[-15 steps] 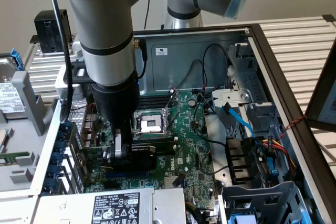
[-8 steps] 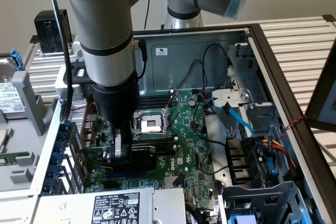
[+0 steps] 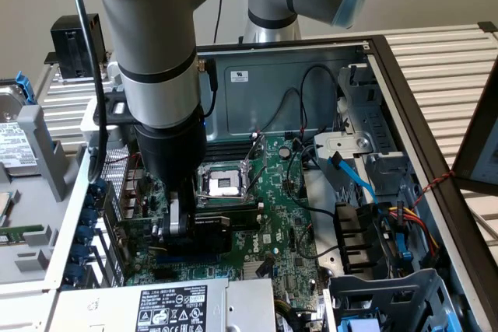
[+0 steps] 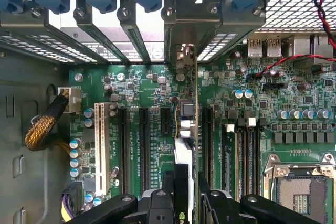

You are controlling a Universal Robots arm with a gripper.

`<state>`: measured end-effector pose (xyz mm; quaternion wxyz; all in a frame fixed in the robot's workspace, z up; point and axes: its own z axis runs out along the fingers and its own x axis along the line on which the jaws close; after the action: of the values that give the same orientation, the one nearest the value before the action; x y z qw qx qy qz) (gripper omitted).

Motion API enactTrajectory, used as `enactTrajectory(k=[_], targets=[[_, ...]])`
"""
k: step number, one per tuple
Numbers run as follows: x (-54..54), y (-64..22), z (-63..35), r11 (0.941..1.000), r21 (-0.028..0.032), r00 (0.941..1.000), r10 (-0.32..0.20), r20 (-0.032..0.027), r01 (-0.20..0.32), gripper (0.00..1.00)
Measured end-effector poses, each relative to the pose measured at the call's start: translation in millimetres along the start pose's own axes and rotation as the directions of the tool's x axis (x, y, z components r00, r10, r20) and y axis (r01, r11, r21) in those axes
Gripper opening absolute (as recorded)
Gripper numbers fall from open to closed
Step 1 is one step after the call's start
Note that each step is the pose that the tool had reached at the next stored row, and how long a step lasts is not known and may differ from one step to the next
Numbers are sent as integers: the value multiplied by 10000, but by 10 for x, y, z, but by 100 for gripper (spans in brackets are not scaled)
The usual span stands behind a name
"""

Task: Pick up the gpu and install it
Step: 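Insert the gpu into the slot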

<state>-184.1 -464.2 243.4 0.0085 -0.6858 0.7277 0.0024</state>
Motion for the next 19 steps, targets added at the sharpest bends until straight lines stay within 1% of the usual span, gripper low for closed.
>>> enactTrajectory(k=[19], targets=[[0,-9,3,10000,0,10000,-2,-1,2,27]])
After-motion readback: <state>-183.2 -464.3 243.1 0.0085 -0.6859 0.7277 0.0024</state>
